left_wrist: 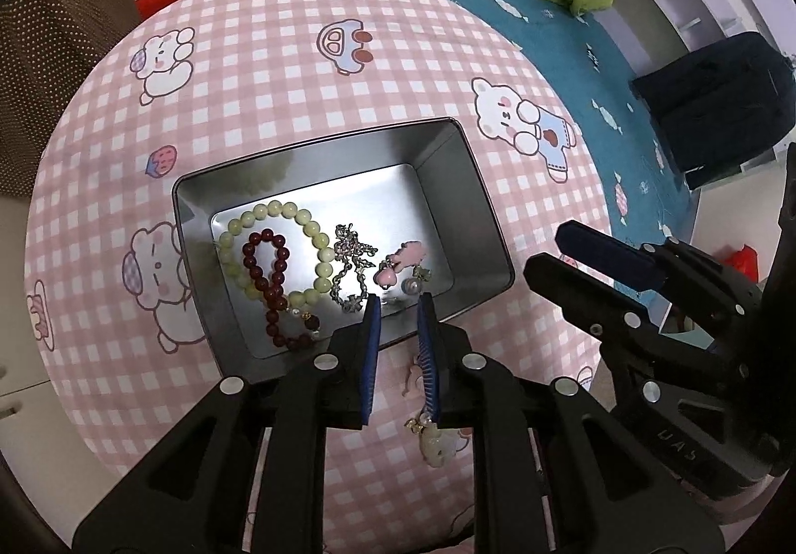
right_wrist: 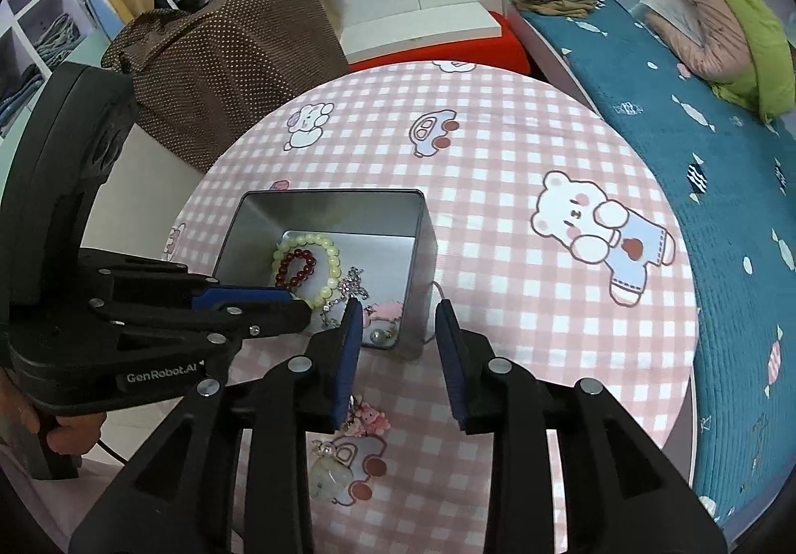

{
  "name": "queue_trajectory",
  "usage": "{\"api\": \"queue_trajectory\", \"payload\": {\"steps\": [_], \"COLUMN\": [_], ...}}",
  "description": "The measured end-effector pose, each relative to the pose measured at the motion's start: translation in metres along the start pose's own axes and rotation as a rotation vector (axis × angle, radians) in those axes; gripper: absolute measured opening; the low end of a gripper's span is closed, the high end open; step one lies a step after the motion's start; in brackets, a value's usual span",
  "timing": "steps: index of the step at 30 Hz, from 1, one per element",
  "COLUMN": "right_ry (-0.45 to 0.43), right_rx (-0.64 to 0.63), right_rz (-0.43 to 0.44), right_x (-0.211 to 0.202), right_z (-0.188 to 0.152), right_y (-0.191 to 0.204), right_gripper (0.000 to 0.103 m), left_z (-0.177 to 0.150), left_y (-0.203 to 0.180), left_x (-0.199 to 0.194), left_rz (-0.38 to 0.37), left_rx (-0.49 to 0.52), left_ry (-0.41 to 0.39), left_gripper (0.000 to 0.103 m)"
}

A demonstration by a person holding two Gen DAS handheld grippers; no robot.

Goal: Organize jewelry
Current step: 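Open the left tool into the tray while the right tool releases its earring, then withdraw both tools toward the green jade pendant on the tablecloth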

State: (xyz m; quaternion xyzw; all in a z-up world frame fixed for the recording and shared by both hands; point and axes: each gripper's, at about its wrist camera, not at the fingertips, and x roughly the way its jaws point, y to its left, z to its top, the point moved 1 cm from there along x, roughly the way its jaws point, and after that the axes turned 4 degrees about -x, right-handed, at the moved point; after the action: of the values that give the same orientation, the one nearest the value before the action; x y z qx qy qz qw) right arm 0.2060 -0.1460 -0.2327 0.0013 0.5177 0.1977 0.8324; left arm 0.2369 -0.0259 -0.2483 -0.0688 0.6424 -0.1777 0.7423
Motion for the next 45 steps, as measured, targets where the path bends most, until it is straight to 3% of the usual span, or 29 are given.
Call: {"api": "queue_trajectory", "payload": {"steps": [1,10,16,19,29,37,45], "right_ry": [-0.001,-0.015,-0.035,-0.039,-0.012,0.018,0.056], "right_rx": [0.001,0.009,0.019,0.03,0.078,0.107,0.156], "right_rz": [-0.002,-0.016,-0.032,-0.042,-0.075,-0.092,-0.106], "right_x": [-0.001,-0.01,-0.018,-0.021,-0.023,-0.023,-0.021], "right_z": [-0.001,-0.011,-0.017,-0.021,-0.041,-0.063,-0.084], "right_y": [0.0,0.001,0.001,-0.001,-0.01,-0.016,-0.031], "right_gripper": [0.03,0.034,0.045,0.05,0.062,0.071,0.071], "left_z": [-0.002,-0.012,-0.022,-0.029,-0.052,-0.07,-0.087], "left_y": [0.0,-0.003,-0.008,-0.013,-0.023,-0.026,-0.028], "left_x": [-0.001,-0.011,-0.016,-0.022,-0.028,-0.009,0.028], "left_rz": [0.001,0.018,0.029,0.035,0.043,0.072,0.1], "left_rx": [-0.001,0.001,0.009,0.022,0.043,0.036,0.028], "left_ry": [0.0,-0.033,-0.038,-0.053,-0.062,0.007,0.131], "left_gripper": [0.022,0.026,0.031,0.044,0.066,0.079,0.079]}}
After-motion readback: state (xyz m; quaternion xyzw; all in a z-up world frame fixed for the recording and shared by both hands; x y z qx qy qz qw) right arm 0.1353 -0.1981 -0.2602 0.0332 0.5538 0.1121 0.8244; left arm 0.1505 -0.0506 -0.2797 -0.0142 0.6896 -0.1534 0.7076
